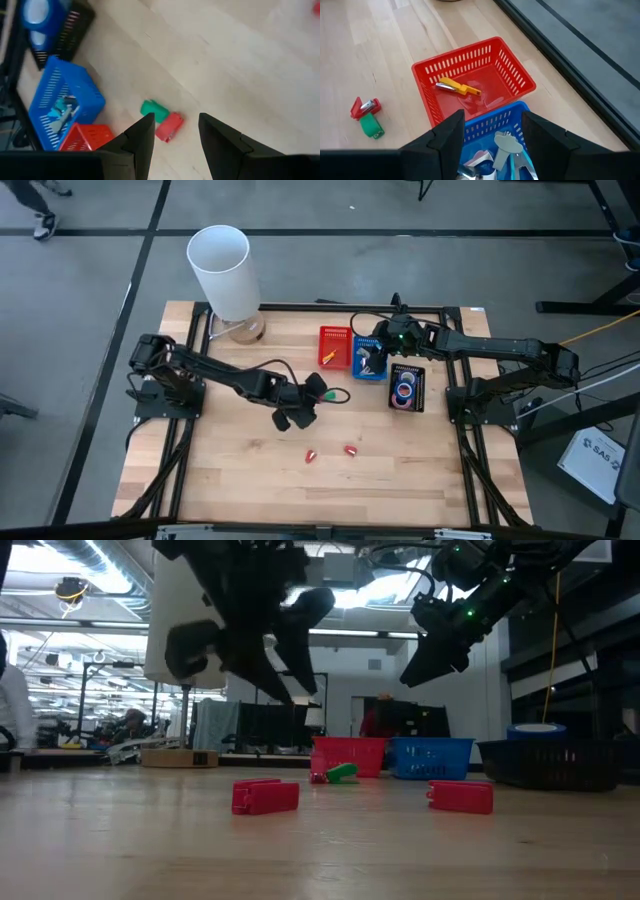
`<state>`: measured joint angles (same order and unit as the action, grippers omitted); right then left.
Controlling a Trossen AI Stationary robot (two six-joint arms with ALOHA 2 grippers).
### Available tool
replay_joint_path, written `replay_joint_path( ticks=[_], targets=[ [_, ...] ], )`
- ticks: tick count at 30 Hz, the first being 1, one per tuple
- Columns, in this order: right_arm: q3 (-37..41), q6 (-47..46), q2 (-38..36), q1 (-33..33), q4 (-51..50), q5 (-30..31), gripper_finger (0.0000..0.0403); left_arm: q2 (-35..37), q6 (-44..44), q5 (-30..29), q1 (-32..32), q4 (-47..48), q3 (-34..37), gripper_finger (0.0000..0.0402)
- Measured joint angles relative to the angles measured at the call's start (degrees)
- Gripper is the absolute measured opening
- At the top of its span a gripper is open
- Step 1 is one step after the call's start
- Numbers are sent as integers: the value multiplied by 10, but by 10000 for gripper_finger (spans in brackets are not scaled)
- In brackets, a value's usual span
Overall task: Pick and place Stapler, Stapler remover, tape
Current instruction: Put the top red mini-stapler into the red bin
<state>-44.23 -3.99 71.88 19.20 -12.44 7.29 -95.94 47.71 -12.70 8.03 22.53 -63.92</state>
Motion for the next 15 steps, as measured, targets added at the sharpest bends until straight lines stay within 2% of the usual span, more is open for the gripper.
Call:
replay_joint_path(
  ticks=[6,12,15],
  targets=[
    [0,15,0,0,-3,-1,197,-25,60,-2,-19,-6,0,150],
    [0,41,-2,0,-18,-80,197,-65,98,1,-39,-43,0,150],
    [12,31,-13,-12,-21,-91,197,-81,109,2,-47,-55,0,150]
  ],
)
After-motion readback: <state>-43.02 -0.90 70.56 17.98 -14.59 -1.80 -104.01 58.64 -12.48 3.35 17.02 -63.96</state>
